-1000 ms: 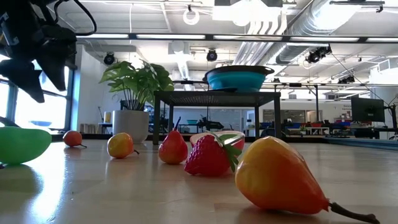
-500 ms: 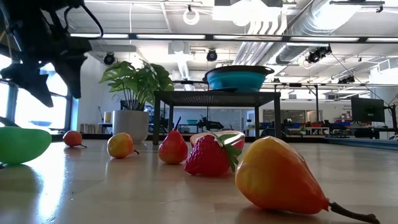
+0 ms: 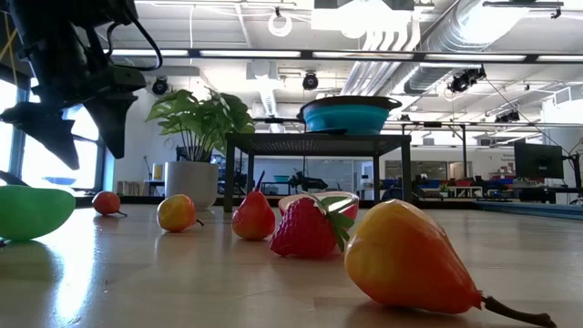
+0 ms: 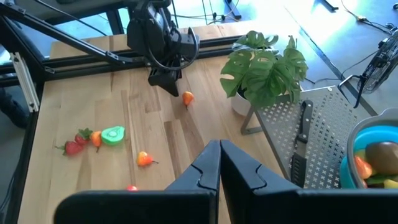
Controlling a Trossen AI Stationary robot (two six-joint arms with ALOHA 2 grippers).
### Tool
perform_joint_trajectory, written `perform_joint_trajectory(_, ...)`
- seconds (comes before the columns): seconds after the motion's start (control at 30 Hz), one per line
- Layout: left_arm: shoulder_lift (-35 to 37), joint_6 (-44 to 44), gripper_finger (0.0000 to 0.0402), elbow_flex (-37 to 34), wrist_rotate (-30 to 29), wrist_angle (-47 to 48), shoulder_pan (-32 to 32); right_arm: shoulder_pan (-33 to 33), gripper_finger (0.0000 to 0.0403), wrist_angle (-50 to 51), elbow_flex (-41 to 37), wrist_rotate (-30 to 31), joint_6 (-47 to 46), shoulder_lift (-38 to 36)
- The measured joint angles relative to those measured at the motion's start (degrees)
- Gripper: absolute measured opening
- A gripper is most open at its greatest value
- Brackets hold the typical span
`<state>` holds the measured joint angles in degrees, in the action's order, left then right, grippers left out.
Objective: Pick & Place Fruit
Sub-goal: Put the yellow pear in the blue bowl on the shelf
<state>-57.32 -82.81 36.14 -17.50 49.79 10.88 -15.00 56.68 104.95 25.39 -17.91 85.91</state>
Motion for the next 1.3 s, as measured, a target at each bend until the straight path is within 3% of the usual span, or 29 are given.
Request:
perform_joint_trajectory(0.27,0.0,-0.6,0.0365,-5.4,2.6,-9.0,0.0,0.0,0.0003,-0.7,0.0,0.0,-1.9,0.0)
perform_joint_trajectory(0.47,0.2,-3.6,0.0365,-9.0,3.2,-8.9,0.0,0.0,0.0003,-0.7,0.0,0.0,-1.9,0.0)
perform_joint_trajectory(1.07,0.2,0.1,0.0365,-9.2,3.4,-9.3,-0.2,2.4,0.0003,-2.6,0.0,0.2,-1.8,0.0)
perform_joint_trajectory(1.3,-0.3,0.4,0.0365,-9.3,0.4,-10.1,-6.5,2.4,0.0003,-2.7,0.0,0.2,-1.4,0.0)
